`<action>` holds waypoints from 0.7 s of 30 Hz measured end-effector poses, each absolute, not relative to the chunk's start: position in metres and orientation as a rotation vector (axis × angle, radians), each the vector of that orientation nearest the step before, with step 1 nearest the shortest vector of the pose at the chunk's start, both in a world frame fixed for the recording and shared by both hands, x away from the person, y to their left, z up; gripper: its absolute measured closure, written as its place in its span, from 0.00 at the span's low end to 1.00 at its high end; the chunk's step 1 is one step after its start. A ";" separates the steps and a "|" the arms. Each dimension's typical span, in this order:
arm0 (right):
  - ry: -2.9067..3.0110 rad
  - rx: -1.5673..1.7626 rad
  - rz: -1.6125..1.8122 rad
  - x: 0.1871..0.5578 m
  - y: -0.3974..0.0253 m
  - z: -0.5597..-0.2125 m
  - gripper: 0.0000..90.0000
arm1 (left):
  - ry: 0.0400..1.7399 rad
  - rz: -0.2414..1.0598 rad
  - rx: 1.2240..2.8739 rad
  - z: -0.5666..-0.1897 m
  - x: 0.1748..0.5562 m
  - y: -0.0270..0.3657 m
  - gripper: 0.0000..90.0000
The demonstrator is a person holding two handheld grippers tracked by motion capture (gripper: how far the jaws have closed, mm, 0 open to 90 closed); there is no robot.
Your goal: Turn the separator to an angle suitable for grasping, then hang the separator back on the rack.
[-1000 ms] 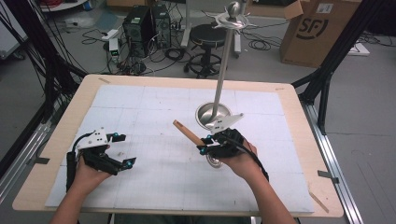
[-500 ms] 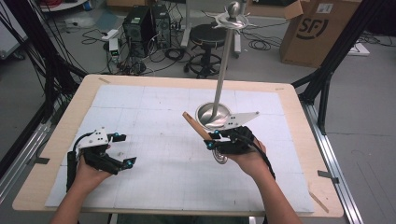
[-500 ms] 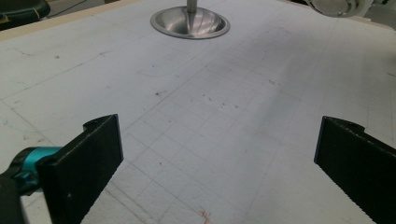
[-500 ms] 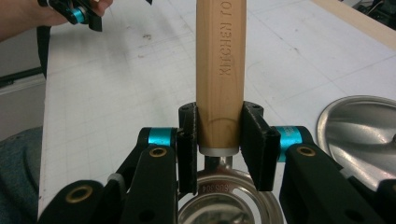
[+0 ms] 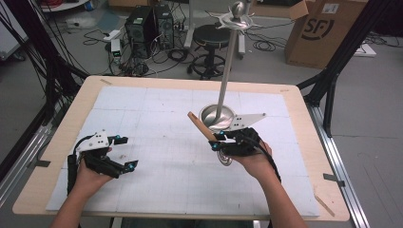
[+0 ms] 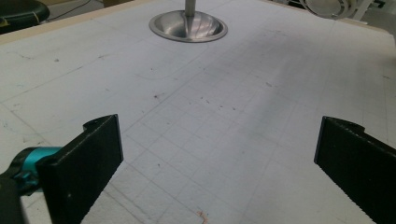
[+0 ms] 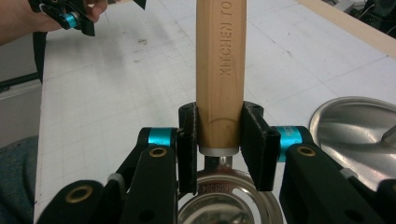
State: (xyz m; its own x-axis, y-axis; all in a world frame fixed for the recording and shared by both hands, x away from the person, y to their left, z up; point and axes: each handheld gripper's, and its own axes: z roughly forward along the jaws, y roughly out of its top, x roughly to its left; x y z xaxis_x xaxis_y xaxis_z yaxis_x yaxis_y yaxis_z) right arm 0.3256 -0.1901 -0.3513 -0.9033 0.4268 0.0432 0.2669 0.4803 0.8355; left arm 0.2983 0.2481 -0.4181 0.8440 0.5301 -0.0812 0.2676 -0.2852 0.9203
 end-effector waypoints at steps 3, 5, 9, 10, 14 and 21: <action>2.546 0.602 1.396 0.325 -0.192 -0.350 0.76 | 0.600 0.287 1.880 -0.418 0.299 0.248 0.02; 2.533 0.610 1.403 0.324 -0.194 -0.348 0.76 | 0.599 0.286 1.881 -0.418 0.299 0.248 0.02; 2.489 0.630 1.425 0.323 -0.202 -0.345 0.76 | 0.599 0.285 1.886 -0.418 0.298 0.248 0.02; 2.468 0.629 1.421 0.322 -0.204 -0.345 0.76 | 0.597 0.285 1.886 -0.418 0.297 0.247 0.02; 2.452 0.628 1.440 0.322 -0.209 -0.343 0.76 | 0.594 0.284 1.889 -0.418 0.297 0.246 0.02; 2.443 0.662 1.440 0.325 -0.219 -0.340 0.76 | 0.597 0.273 1.889 -0.420 0.298 0.246 0.02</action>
